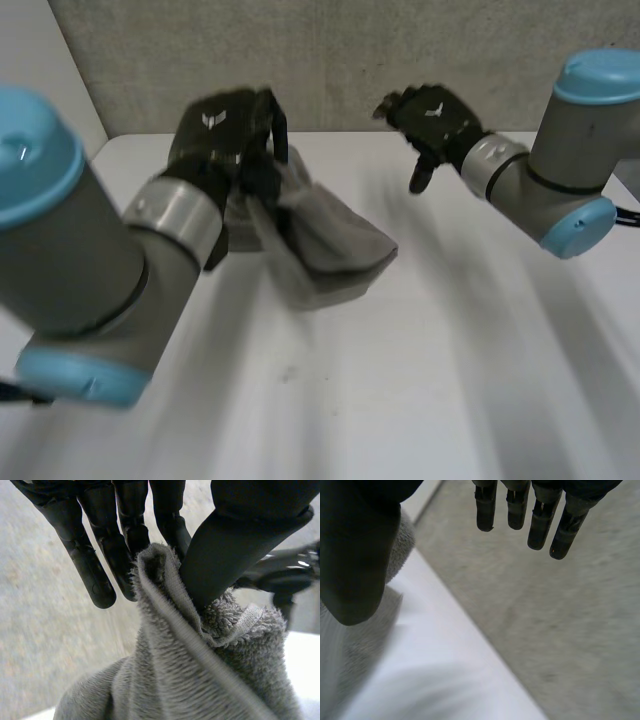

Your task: Fold the towel.

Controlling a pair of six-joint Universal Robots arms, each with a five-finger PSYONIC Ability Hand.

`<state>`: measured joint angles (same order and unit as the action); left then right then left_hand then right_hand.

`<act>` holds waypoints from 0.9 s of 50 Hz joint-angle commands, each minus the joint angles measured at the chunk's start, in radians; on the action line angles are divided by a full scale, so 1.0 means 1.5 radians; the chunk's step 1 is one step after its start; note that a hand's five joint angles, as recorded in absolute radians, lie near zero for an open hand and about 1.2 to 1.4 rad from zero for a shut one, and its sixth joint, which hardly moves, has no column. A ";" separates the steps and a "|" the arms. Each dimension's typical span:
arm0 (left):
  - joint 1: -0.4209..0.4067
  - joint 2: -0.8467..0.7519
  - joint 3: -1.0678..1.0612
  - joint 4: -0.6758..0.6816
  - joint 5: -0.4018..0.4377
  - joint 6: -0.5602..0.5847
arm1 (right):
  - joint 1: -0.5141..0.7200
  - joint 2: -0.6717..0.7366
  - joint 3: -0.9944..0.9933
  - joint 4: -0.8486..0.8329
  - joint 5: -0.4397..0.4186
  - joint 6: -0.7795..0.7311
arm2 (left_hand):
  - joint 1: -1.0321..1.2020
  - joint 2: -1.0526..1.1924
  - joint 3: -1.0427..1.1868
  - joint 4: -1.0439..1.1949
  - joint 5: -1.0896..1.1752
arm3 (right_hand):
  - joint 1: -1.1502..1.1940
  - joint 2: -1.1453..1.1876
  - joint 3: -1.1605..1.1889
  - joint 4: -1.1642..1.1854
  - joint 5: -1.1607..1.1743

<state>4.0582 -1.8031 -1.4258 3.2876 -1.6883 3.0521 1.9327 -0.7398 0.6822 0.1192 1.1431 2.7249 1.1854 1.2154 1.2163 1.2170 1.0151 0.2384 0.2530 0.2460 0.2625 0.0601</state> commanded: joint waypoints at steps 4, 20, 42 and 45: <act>-0.011 0.181 -0.208 -0.005 0.033 0.002 | -0.001 0.052 -0.010 0.055 -0.150 0.047 | 0.141 0.121 0.120 0.120 0.138 | -0.043 -0.052 -0.048 -0.059 -0.040; -0.014 0.312 -0.283 -0.044 0.079 0.002 | 0.113 0.153 -0.042 0.251 -0.325 -0.016 | 0.141 0.121 0.120 0.120 0.138 | 0.388 0.379 0.383 0.372 0.391; 0.047 0.086 0.011 0.006 0.072 0.000 | -0.056 0.023 -0.193 0.059 0.199 0.277 | 0.141 0.121 0.120 0.120 0.138 | 0.772 0.762 0.767 0.756 0.774; 0.039 0.036 0.048 0.005 0.070 -0.001 | -0.072 -0.045 -0.060 0.040 0.181 0.255 | 0.141 0.121 0.120 0.120 0.138 | 0.772 0.762 0.767 0.756 0.774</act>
<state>4.1321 -1.6303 -1.4622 3.2941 -1.5771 3.0527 1.8707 -0.6716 0.3258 0.2027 1.4641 3.1385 1.1910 1.2171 1.2178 1.2178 1.0287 1.3347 1.3277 1.3400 1.3425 1.1621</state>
